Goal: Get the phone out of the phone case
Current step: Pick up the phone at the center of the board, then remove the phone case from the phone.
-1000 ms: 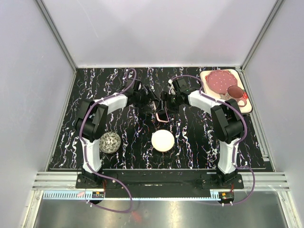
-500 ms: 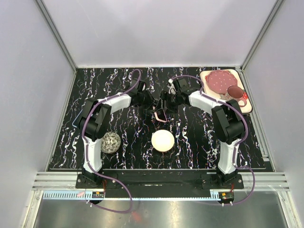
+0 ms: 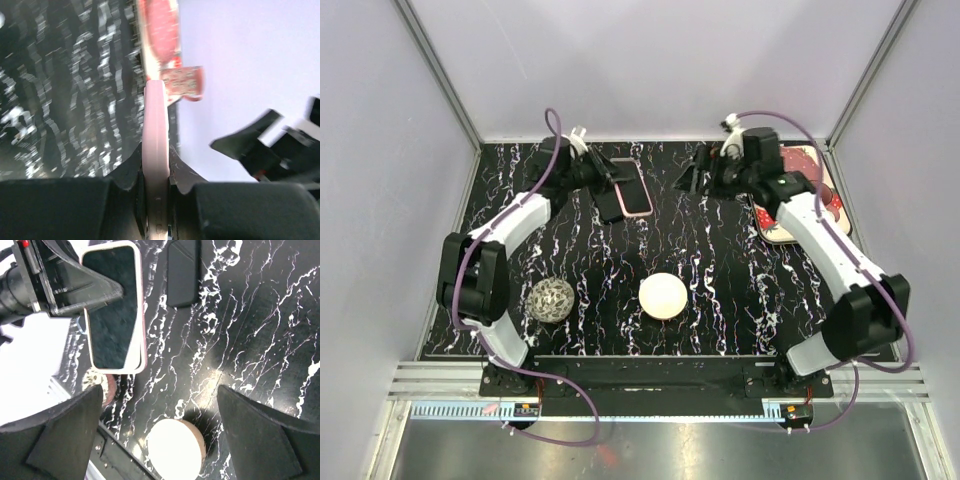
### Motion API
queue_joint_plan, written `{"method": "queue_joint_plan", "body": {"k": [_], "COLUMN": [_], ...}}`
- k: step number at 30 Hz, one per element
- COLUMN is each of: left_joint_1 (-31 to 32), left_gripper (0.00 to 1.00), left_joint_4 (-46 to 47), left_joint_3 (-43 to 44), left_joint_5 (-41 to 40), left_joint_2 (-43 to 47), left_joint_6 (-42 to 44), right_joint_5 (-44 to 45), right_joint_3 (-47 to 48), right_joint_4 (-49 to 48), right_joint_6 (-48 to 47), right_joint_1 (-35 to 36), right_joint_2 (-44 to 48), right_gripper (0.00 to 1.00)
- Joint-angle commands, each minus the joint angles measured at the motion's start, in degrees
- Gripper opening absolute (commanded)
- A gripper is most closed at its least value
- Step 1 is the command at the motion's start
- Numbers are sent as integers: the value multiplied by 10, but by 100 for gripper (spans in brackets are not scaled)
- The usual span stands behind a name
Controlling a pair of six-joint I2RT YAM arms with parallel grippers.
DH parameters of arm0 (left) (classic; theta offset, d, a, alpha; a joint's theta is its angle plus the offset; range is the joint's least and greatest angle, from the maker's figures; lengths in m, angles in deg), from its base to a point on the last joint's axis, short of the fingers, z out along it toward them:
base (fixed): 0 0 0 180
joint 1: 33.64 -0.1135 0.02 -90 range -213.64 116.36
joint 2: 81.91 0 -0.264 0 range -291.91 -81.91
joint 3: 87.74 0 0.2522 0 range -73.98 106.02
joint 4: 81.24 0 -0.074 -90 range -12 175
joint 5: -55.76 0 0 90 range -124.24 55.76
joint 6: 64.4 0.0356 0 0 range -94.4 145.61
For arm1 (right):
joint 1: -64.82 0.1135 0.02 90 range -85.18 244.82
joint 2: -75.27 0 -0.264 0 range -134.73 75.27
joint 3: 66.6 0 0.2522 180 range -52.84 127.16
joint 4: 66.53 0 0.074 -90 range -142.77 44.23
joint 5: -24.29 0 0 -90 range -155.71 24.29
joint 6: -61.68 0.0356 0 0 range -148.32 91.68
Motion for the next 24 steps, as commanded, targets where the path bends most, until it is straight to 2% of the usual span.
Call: {"method": "queue_joint_plan", "body": {"k": [1,3,4,5,6,7,10,13,16,24], "left_joint_1": [-18,-21,-21,-20,-20,-20,-20,-20,-20,-19], "left_gripper": [0,0,0,0,0,0,0,0,0,0], "left_joint_4": [317,390,464,497,526,580,634,651,647,615], "left_joint_3": [-27,-54,-62,-74,-79,-84,-91,-94,-97,-97], "left_joint_5": [136,141,140,140,136,134,133,130,123,114], "left_joint_2": [50,54,52,48,43,40,25,20,22,34], "left_joint_6": [-126,-190,-212,-254,-273,-291,-340,-353,-351,-329], "right_joint_5": [-112,-188,-207,-229,-268,-278,-283,-300,-303,-298], "right_joint_3": [-58,-106,-118,-130,-148,-155,-172,-191,-205,-194], "right_joint_4": [-107,-221,-297,-333,-366,-390,-434,-498,-519,-511], "right_joint_6": [74,154,199,220,241,269,300,340,359,341], "right_joint_1": [-53,-65,-66,-64,-64,-64,-63,-63,-55,-3], "right_joint_2": [50,63,64,65,64,65,71,72,70,56], "right_gripper": [99,93,88,86,85,84,81,77,71,70]}}
